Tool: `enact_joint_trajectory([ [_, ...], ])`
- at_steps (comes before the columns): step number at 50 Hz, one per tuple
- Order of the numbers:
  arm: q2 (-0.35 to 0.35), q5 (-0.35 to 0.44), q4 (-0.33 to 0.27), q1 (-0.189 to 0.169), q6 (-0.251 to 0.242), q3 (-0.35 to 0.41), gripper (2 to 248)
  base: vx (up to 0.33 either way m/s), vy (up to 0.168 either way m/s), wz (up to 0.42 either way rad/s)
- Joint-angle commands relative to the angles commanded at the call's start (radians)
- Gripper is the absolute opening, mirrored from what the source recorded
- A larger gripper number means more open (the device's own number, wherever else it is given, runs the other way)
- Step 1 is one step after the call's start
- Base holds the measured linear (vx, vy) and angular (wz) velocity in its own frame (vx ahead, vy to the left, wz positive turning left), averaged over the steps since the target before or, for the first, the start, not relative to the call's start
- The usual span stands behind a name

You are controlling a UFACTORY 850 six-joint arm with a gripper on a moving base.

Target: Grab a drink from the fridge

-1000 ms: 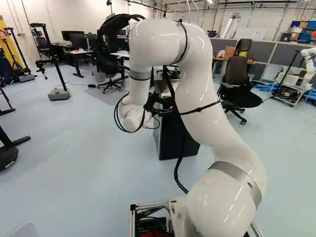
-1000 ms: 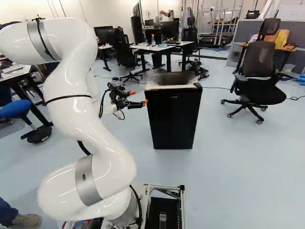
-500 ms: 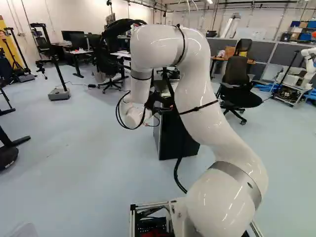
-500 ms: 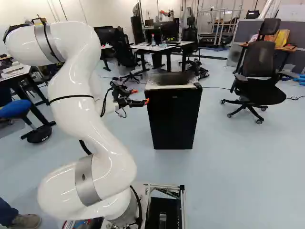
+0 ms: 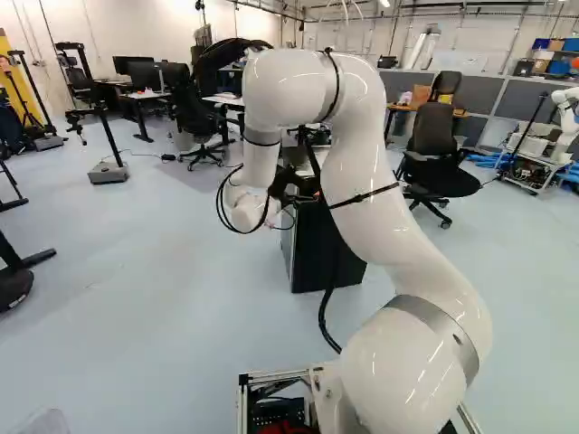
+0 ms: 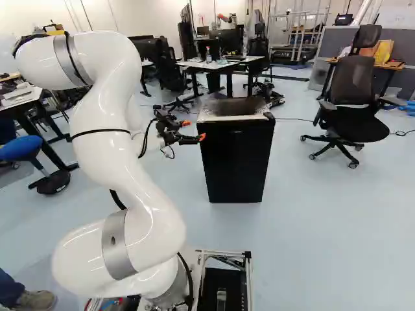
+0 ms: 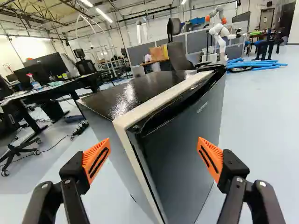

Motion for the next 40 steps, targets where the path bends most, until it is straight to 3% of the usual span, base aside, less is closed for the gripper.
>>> enact_joint_trajectory([
  [40, -0.018, -0.084, 0.000, -0.040, 0.000, -0.031, 247, 0.000, 0.000, 0.000],
])
